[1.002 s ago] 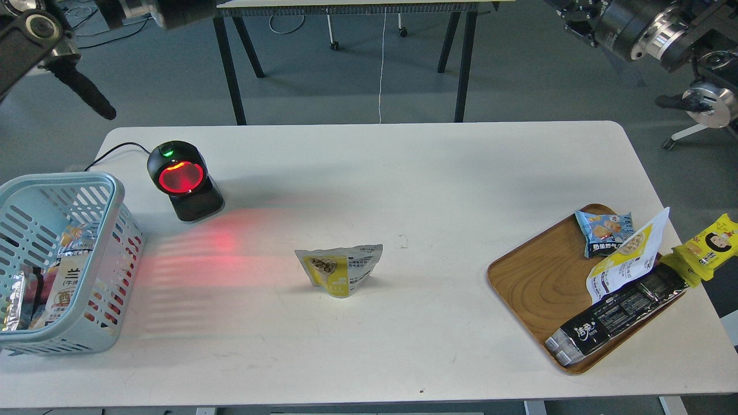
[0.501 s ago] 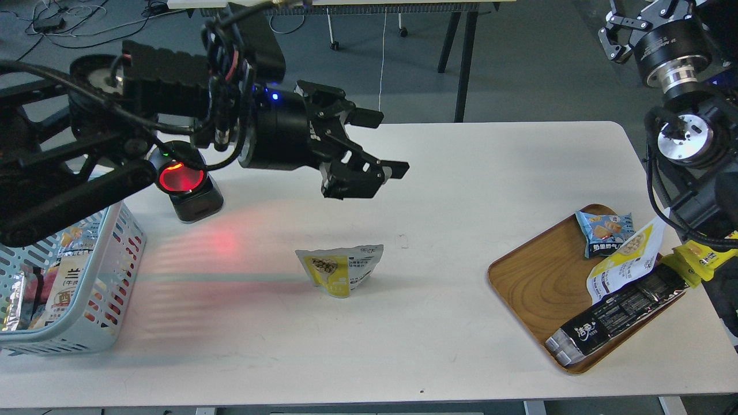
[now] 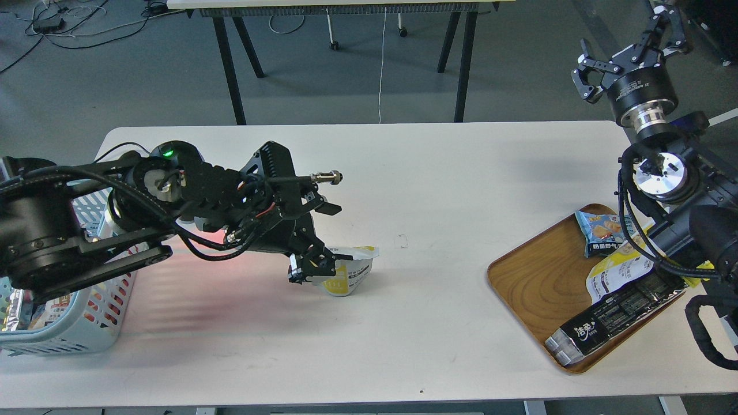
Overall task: Scan snack and place in basket
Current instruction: 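Reach the left gripper over to the pouch on the table, then close the left gripper on the pouch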
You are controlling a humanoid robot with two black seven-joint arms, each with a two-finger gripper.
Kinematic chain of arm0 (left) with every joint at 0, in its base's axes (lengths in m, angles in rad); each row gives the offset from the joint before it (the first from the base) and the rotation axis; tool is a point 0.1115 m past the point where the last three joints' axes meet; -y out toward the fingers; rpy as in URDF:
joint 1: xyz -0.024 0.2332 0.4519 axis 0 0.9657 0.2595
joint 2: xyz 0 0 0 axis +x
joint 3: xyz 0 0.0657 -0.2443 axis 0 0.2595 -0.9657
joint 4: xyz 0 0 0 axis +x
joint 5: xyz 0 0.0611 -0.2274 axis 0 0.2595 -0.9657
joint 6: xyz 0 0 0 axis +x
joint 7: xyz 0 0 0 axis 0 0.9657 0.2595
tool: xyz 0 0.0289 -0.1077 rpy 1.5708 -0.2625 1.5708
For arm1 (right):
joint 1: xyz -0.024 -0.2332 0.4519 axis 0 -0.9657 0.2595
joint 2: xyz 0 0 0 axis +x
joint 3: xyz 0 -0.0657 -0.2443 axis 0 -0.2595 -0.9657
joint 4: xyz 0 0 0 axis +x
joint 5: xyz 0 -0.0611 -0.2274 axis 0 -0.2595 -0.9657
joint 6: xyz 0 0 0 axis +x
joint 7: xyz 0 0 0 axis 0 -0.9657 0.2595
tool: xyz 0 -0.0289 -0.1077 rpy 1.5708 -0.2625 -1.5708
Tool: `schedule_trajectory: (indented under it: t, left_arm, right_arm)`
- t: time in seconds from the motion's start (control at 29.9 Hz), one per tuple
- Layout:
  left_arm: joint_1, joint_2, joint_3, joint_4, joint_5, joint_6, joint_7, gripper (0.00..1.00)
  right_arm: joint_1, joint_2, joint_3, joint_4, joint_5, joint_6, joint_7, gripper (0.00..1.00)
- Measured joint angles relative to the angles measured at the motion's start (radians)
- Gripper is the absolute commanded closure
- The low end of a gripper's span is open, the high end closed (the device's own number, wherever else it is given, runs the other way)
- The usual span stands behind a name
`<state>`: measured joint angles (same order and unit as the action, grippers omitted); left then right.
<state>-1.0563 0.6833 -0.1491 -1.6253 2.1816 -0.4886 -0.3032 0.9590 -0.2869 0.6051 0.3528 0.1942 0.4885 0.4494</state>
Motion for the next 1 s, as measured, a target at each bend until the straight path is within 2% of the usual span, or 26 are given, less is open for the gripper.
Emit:
schedule_trajectory:
  t: [0.33, 0.53, 1.0]
  left_arm:
    - [-0.005, 0.003, -0.015, -0.008, 0.0, 0.0, 0.001, 0.17]
    - [-0.01, 0.007, -0.022, -0.05, 0.0, 0.0, -0.022, 0.17]
    - [-0.009, 0.0, -0.026, -0.047, 0.0, 0.0, -0.02, 0.17]
  right_arm:
    - [-0.001, -0.005, -0.003, 0.0, -0.001, 0.0, -0.001, 0.01]
    - [-0.006, -0.006, -0.004, 0.001, -0.001, 0.0, -0.001, 0.01]
    - [-0.006, -0.005, -0.005, 0.002, -0.004, 0.0, -0.001, 0.01]
